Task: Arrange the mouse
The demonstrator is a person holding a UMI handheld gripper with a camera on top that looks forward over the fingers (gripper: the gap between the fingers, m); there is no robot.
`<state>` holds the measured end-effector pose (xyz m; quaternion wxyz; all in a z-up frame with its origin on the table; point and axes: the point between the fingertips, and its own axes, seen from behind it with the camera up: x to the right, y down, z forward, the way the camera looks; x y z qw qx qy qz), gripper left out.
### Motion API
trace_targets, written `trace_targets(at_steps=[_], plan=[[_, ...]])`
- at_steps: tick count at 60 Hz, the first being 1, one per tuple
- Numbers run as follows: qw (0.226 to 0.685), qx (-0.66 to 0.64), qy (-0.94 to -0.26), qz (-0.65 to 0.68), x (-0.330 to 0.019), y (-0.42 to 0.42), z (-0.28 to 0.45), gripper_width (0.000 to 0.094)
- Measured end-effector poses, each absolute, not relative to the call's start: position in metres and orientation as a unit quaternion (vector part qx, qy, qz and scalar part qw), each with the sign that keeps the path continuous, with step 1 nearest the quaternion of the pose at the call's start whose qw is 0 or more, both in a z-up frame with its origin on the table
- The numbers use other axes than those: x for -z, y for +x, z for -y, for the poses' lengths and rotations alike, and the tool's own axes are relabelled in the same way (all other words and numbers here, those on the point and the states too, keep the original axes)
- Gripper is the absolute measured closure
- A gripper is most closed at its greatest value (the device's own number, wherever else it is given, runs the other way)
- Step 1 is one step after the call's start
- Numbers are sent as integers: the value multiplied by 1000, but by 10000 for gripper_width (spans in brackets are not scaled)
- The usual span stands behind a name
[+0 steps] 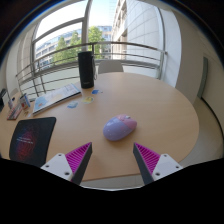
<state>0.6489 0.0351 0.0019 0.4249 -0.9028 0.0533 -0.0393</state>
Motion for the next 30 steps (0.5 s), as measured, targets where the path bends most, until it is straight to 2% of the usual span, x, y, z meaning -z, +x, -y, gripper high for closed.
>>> trace_targets(at_steps=[3,10,23,25,30], plan=[[421,25,-904,-67,6,653,-51,88],[431,10,-899,-80,2,661,-86,85],[433,52,-897,-74,6,667,-130,114],[436,54,-896,-70,5,664,-135,160],[438,48,-895,-68,6,655,-142,364]])
